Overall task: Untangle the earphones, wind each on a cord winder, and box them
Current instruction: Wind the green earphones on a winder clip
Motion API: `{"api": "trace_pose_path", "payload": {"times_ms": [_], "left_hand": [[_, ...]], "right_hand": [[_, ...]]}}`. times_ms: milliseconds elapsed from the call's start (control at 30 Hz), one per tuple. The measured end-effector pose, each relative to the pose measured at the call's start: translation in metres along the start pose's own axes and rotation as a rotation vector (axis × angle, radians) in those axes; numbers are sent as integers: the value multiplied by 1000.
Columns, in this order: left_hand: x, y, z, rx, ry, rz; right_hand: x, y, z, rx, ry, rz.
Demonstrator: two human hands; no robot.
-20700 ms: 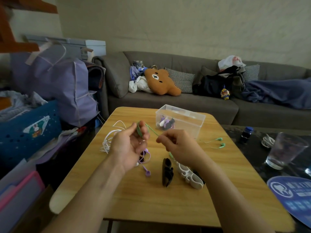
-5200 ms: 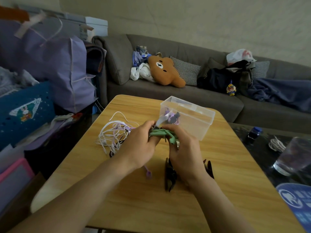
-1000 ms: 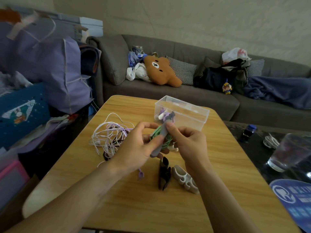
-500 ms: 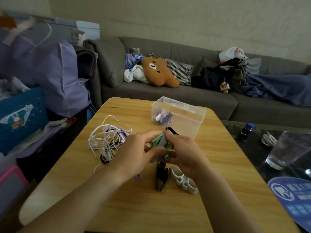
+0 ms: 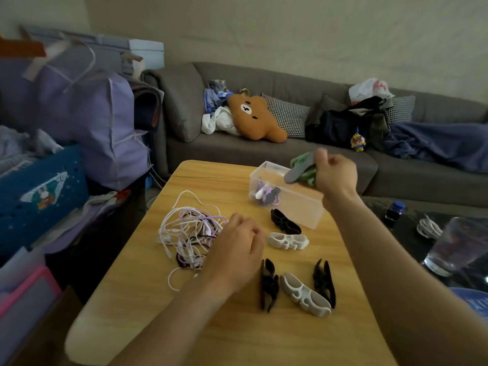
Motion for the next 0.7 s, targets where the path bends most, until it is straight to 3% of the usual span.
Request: {"api": "trace_pose_path", "payload": {"times_ms": [100, 333, 500, 633, 700], "left_hand": [[2, 9, 4, -27, 47, -29], [-7, 10, 8, -47, 73, -79], [-12, 5, 3, -88, 64, -117], [-15, -3, 0, -73, 35, -127], [-16, -6, -1, -71, 27, -132]], "right_hand": [[-33, 20, -22, 309, -226, 42], [-52, 86, 34, 961, -92, -334], [-51, 109, 71, 1038, 42, -514], [-48, 111, 84, 808, 347, -561], [-45, 102, 76, 747, 412, -566]]}}
Point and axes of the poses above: each hand's wrist, its own x-axis away from the middle knuckle, its own y-axis out of the palm, z = x × y, the point moved 8 cm from there along -x, towards the middle knuckle, and after that the axes turned 11 degrees about z, right-handed, at the moved point
